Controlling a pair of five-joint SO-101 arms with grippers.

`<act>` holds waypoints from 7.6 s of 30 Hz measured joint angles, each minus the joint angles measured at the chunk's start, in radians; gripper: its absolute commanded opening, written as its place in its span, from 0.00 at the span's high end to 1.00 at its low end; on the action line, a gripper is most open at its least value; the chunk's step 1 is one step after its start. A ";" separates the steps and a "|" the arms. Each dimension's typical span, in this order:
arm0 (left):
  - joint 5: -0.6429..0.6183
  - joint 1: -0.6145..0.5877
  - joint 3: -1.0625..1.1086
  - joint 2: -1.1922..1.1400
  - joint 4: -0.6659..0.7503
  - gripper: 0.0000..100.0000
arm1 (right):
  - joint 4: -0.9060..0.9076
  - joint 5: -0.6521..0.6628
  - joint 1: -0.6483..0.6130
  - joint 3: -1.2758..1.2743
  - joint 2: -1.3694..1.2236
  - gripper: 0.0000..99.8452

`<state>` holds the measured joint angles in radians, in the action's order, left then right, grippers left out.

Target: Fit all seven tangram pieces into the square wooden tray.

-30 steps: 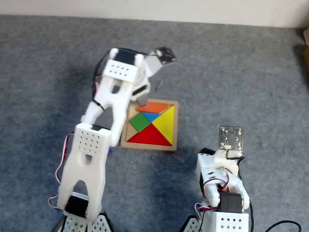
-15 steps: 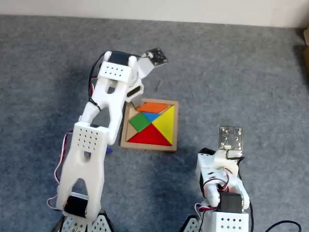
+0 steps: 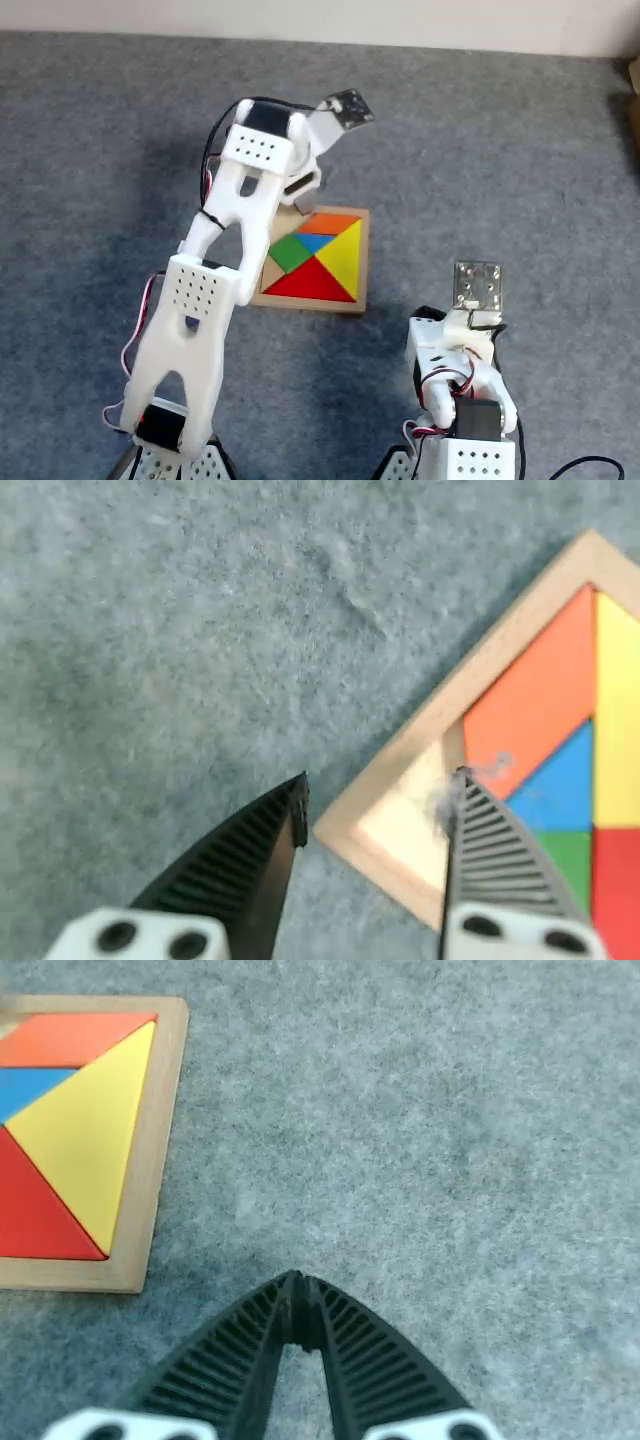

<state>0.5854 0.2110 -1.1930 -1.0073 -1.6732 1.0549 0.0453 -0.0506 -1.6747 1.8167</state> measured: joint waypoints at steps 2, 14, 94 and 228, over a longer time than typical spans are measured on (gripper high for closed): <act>0.000 -0.002 -0.068 0.000 -0.057 0.78 | 0.000 0.000 0.000 0.000 0.000 0.99; -0.078 -0.127 -0.110 0.002 -0.100 0.78 | 0.000 0.000 0.000 0.000 0.000 0.99; -1.376 -0.367 1.903 0.996 0.601 0.84 | 0.000 0.000 0.000 0.000 0.000 0.99; -0.404 -0.009 1.953 1.487 0.813 1.00 | -0.003 0.000 0.000 0.000 0.000 0.99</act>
<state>0.1818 0.2018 0.7603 0.4795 -0.8600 1.0518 0.0453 -0.0506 -1.6747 1.8167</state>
